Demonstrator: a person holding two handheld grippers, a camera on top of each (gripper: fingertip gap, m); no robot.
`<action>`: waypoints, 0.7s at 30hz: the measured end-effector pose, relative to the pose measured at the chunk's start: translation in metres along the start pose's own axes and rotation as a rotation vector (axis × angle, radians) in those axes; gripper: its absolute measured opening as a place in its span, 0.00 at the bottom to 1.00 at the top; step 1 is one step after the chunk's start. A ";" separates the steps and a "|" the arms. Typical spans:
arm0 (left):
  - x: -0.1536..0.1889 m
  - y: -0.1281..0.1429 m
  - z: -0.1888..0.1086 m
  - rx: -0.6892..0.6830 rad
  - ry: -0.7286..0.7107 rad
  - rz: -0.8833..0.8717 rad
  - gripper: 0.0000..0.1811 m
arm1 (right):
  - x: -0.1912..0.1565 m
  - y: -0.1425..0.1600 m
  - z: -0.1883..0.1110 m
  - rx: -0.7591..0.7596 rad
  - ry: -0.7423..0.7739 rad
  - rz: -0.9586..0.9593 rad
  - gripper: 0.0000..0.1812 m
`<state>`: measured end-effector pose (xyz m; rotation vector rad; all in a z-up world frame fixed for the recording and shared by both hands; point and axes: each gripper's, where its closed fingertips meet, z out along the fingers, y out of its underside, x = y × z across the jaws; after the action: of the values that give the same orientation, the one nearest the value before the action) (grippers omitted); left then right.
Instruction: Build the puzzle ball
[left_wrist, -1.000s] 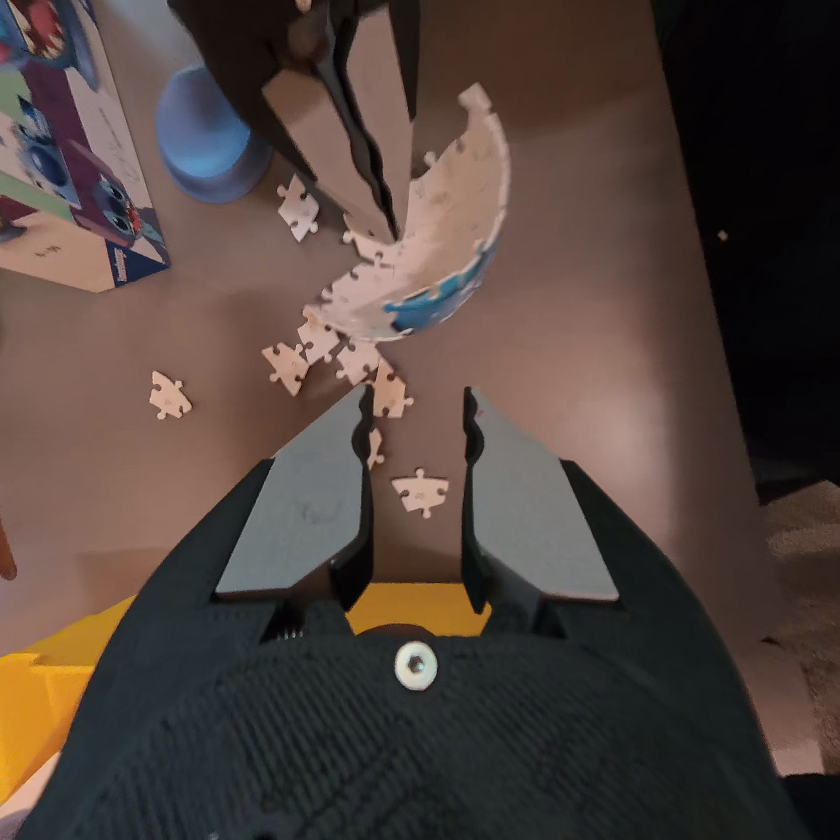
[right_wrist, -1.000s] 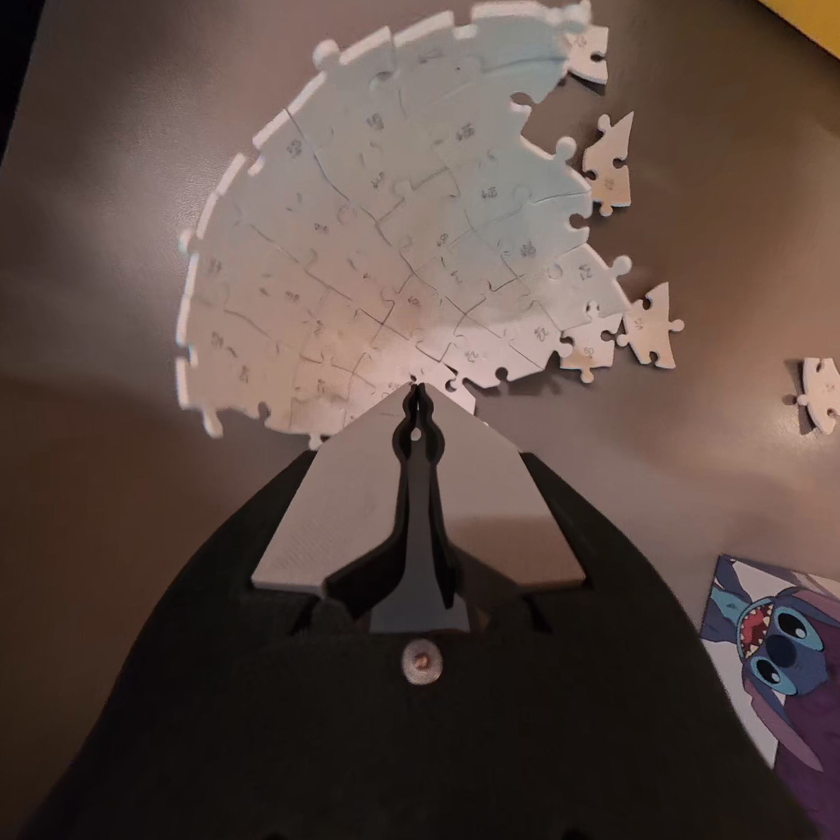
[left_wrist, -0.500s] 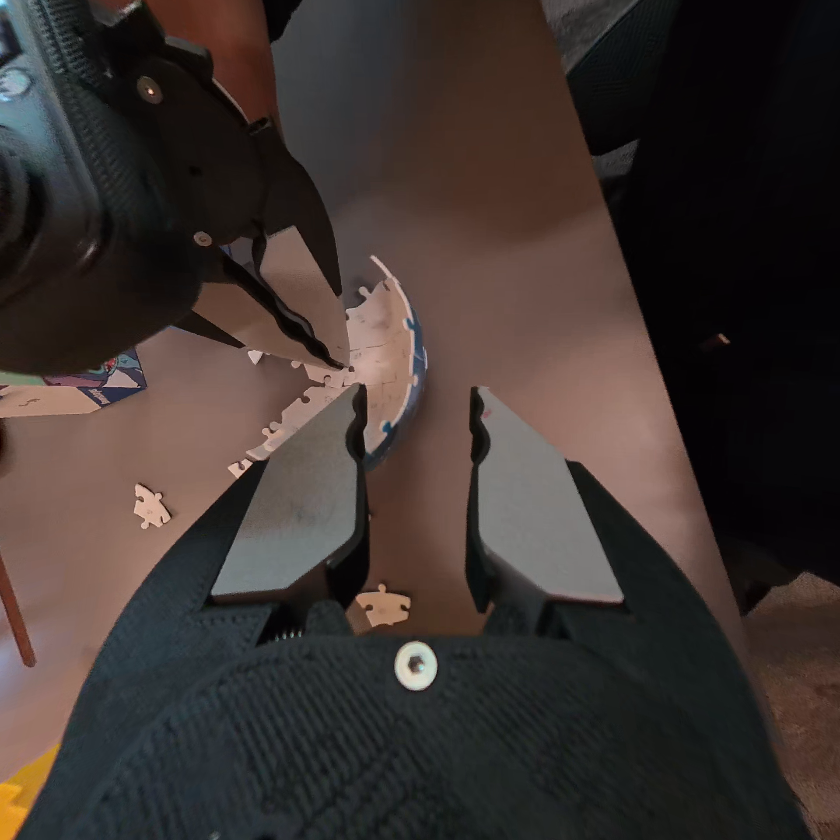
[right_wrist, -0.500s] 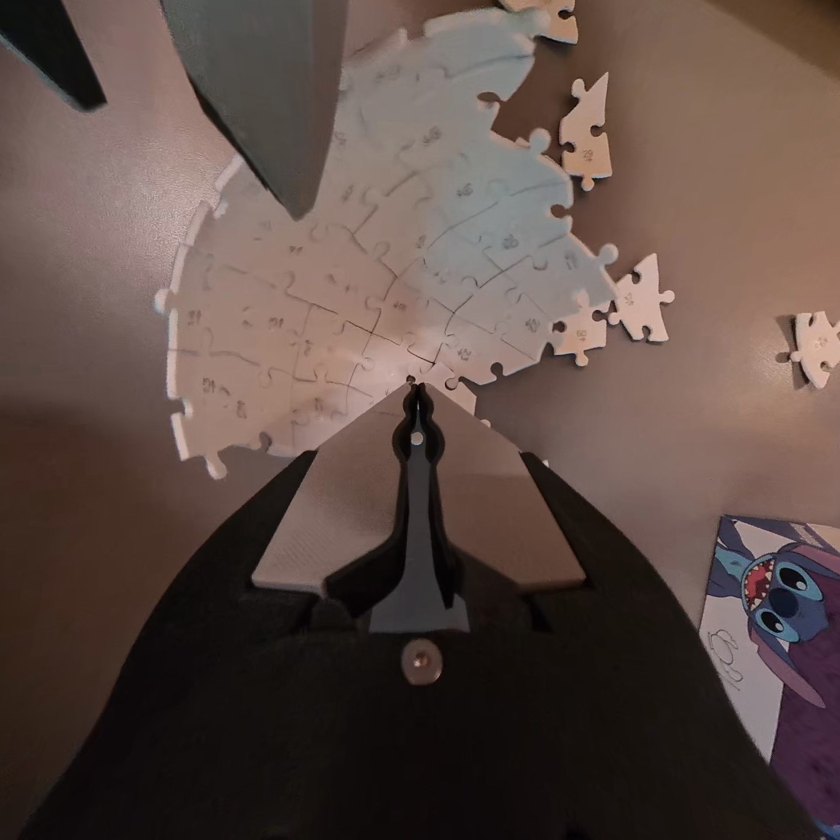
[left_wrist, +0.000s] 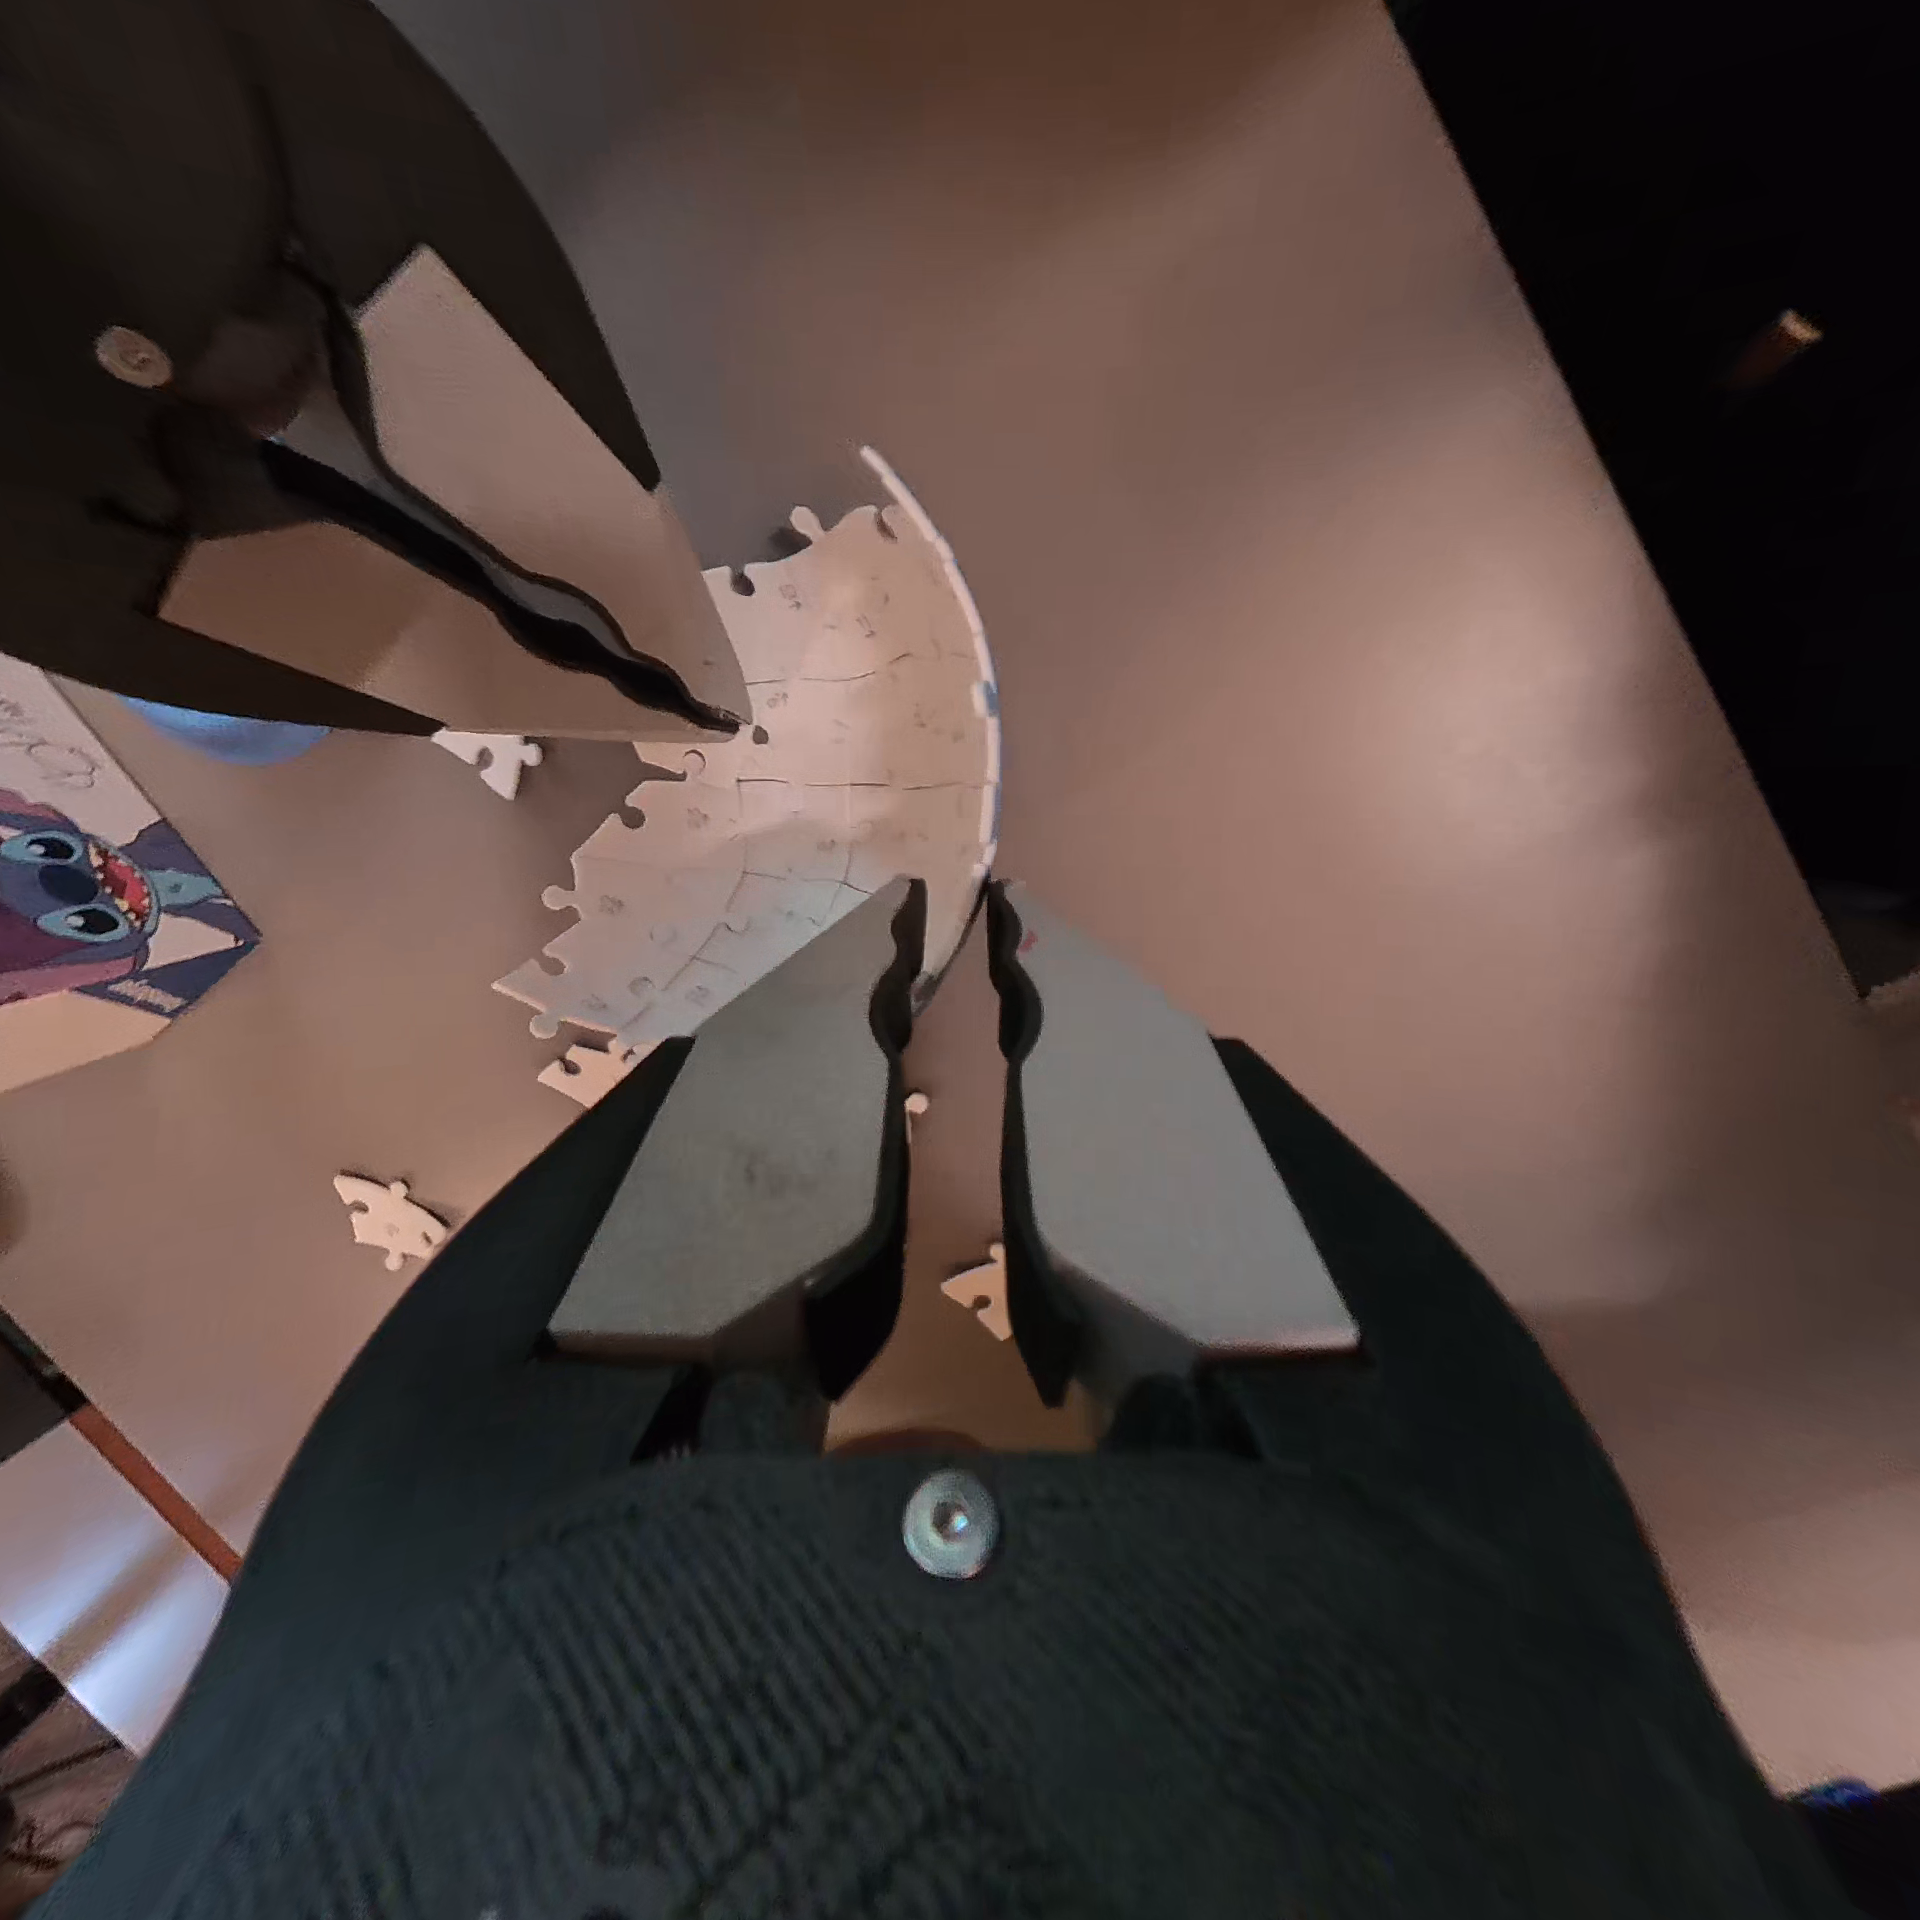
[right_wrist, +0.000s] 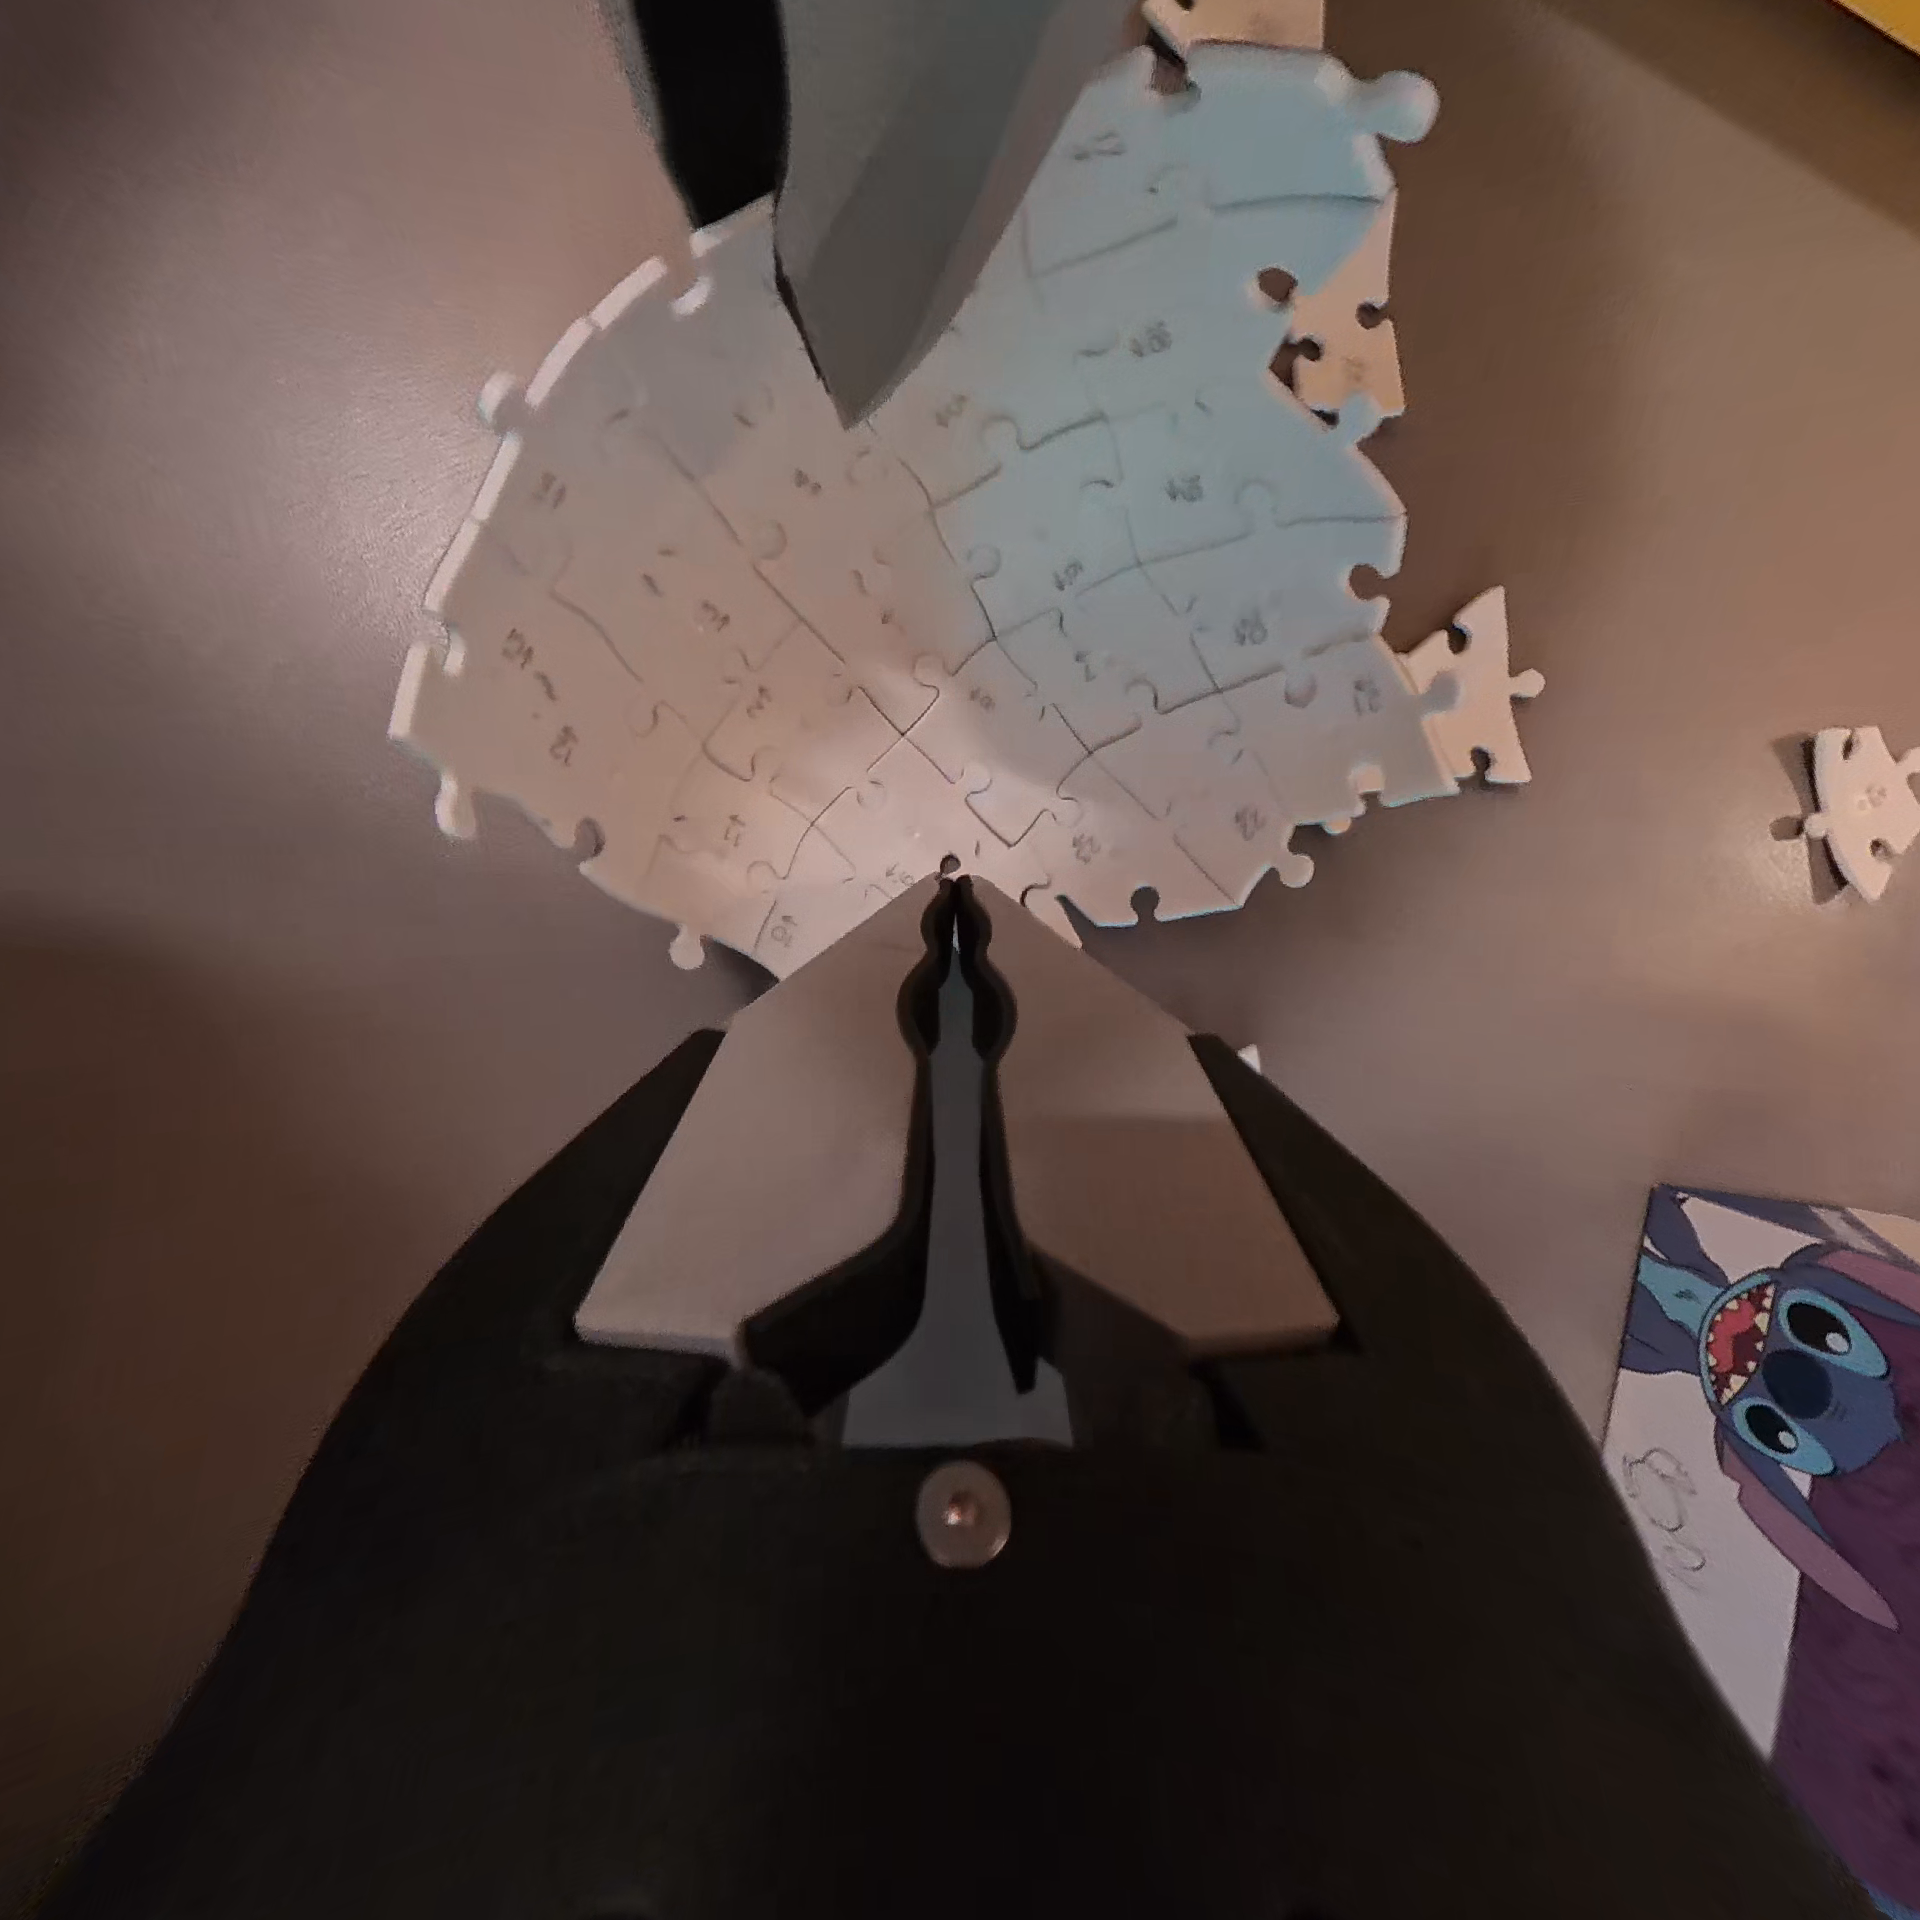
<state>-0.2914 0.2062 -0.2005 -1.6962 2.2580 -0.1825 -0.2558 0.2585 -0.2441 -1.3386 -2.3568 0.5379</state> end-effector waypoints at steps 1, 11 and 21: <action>0.000 0.001 0.000 -0.001 0.023 0.009 0.05 | 0.000 0.000 0.000 0.003 -0.008 -0.016 0.00; -0.011 0.022 0.001 -0.007 0.122 0.082 0.04 | 0.005 0.004 -0.004 0.095 -0.102 -0.166 0.00; -0.036 0.037 -0.008 -0.013 0.068 0.027 0.12 | 0.012 -0.001 0.002 0.125 -0.121 -0.044 0.00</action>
<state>-0.3187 0.2507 -0.1977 -1.6892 2.3352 -0.2225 -0.2630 0.2678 -0.2442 -1.2282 -2.3981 0.7590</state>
